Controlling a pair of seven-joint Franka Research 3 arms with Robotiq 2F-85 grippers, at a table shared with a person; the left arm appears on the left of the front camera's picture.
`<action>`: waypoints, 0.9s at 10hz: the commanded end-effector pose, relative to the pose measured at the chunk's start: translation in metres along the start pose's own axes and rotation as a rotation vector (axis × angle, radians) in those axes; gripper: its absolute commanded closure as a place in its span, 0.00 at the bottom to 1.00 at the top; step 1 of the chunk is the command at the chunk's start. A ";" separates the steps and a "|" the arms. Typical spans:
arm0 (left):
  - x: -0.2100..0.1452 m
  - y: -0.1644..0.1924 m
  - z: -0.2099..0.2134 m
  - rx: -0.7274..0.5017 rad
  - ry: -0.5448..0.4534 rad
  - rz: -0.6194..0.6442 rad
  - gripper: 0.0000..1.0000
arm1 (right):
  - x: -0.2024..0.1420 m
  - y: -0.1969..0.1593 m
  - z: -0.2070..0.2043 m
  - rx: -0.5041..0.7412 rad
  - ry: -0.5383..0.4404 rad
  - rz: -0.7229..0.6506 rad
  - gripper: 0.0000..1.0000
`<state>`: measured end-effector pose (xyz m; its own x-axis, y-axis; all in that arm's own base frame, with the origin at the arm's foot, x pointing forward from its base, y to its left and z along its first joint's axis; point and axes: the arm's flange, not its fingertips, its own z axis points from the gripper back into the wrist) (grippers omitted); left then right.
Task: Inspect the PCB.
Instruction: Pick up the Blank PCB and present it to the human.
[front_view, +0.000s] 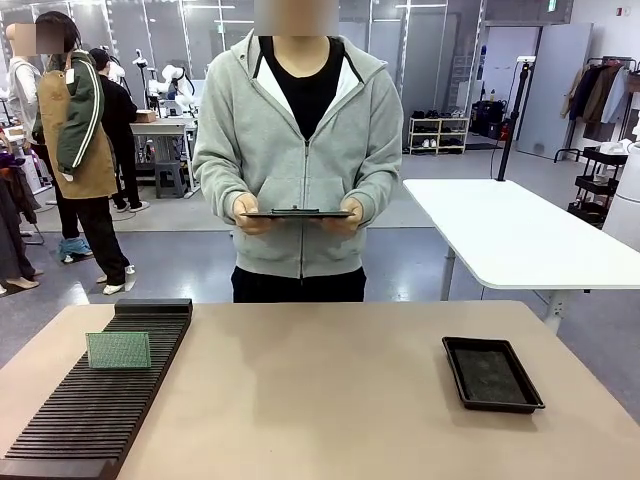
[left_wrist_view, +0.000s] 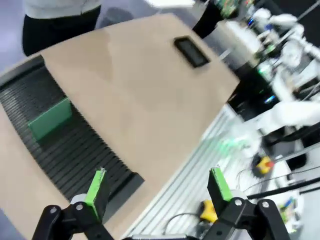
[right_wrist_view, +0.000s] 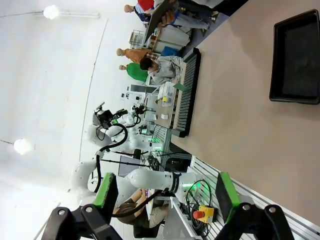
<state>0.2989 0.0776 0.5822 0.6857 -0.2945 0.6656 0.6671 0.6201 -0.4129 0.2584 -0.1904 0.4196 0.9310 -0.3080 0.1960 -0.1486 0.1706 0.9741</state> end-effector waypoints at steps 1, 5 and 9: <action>0.033 -0.003 -0.045 0.432 0.431 -0.309 0.00 | -0.002 0.001 0.002 0.002 0.007 0.003 0.00; 0.067 0.005 -0.105 0.623 0.764 -0.502 0.00 | -0.002 0.001 0.002 0.002 0.007 0.003 0.00; 0.060 0.013 -0.117 0.552 0.783 -0.510 0.00 | -0.002 0.001 0.002 0.002 0.007 0.003 0.00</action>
<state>0.3864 -0.0089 0.5394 0.4794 -0.8774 0.0203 0.8471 0.4687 0.2505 0.2581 -0.1905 0.4195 0.9309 -0.3087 0.1953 -0.1478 0.1707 0.9742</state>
